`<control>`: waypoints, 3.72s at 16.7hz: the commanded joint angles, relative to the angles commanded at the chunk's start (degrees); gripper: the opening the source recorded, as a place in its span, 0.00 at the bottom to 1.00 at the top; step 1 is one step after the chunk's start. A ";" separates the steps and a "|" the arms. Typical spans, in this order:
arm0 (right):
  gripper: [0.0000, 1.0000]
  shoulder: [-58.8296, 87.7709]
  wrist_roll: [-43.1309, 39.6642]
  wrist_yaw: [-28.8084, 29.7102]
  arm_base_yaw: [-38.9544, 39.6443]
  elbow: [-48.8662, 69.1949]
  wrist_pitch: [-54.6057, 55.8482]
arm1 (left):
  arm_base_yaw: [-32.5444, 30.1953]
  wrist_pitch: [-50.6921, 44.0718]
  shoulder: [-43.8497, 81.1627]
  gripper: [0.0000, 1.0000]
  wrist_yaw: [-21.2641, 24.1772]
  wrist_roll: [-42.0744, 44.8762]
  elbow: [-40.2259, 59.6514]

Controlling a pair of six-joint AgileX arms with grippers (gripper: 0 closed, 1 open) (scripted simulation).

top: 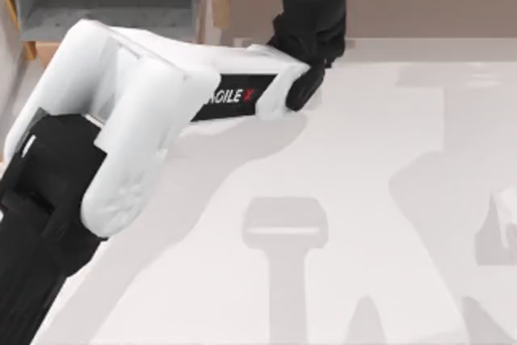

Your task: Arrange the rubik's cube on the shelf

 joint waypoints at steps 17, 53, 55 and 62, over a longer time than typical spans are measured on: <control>1.00 0.00 0.00 0.00 0.00 0.00 0.00 | -0.33 0.25 -0.31 1.00 0.10 0.24 -0.28; 1.00 0.00 0.00 0.00 0.00 0.00 0.00 | 80.03 38.81 -35.61 1.00 75.81 82.19 -80.97; 1.00 0.00 0.00 0.00 0.00 0.00 0.00 | 80.31 37.73 -32.60 1.00 78.29 83.24 -81.50; 1.00 0.00 0.00 0.00 0.00 0.00 0.00 | 80.07 37.29 -31.54 1.00 79.03 83.49 -81.35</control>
